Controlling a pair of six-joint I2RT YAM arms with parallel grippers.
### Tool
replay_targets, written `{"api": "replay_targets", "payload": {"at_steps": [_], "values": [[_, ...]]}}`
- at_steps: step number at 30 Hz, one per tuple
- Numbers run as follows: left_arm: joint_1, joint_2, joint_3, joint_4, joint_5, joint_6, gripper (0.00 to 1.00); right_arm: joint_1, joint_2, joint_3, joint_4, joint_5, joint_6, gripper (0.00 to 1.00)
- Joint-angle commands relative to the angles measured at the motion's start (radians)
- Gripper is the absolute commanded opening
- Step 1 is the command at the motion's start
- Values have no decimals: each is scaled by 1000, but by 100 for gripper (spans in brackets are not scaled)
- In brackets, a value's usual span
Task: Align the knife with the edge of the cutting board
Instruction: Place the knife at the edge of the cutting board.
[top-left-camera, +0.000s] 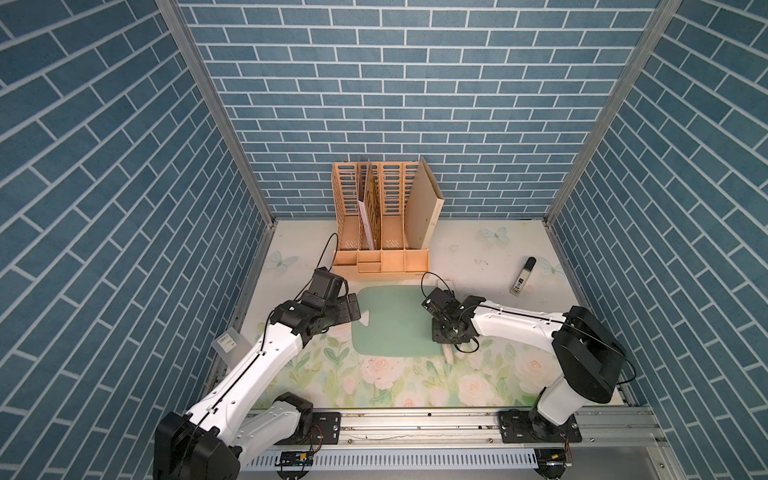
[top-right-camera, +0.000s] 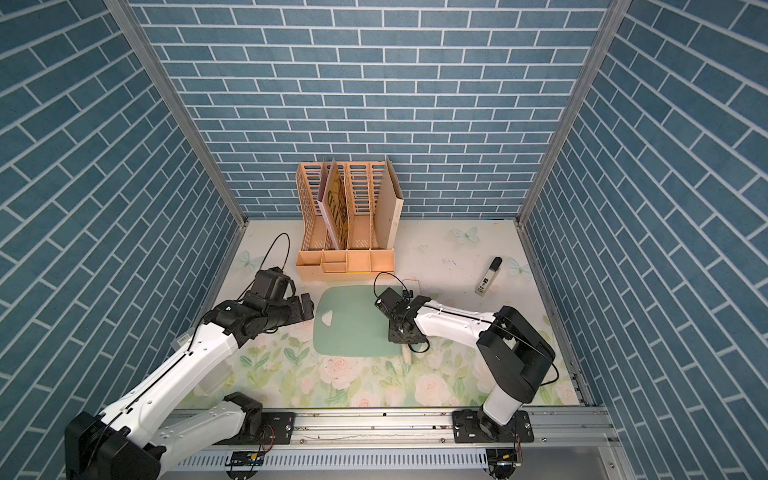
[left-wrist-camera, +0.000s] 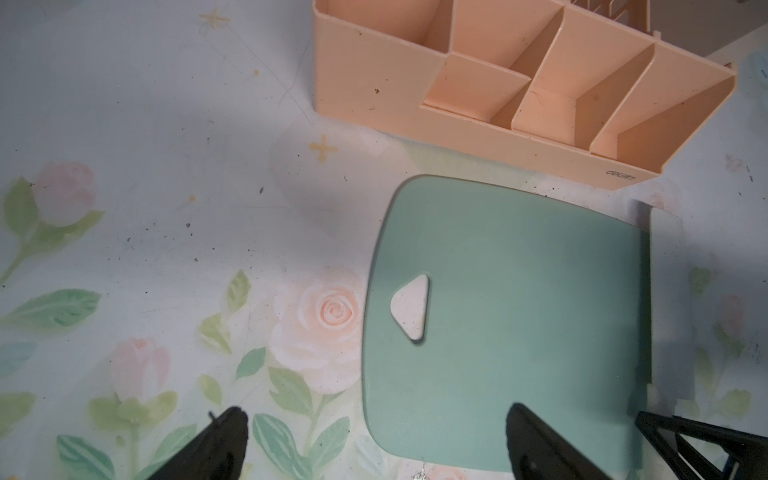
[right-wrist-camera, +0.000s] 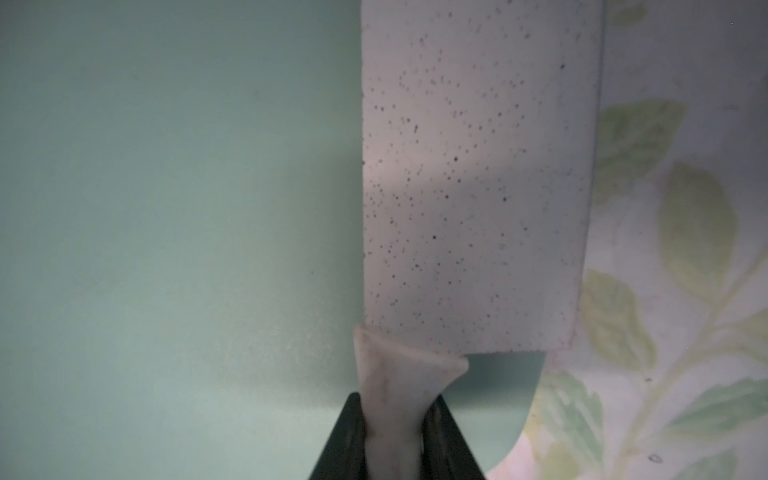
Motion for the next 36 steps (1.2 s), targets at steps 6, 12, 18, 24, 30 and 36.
{"api": "replay_targets", "payload": {"at_steps": [6, 12, 18, 24, 30, 36], "values": [[-6, 7, -10, -7, -9, 8, 99, 29, 27, 36, -1, 46, 57, 0], [-5, 9, -11, -7, -7, 7, 100, 44, 25, 10, -10, 39, 88, 0], [-5, 14, -10, -9, -7, 7, 99, 77, 34, 12, -28, 51, 102, 0], [-5, 20, -10, -12, -3, 9, 100, 99, 4, -30, -32, 44, 123, 0], [-6, 30, -10, -12, -4, 9, 100, 115, -45, -86, -38, 49, 154, 0], [-5, 40, -8, -12, -6, 10, 100, 122, -63, -113, -23, 48, 171, 0]]}}
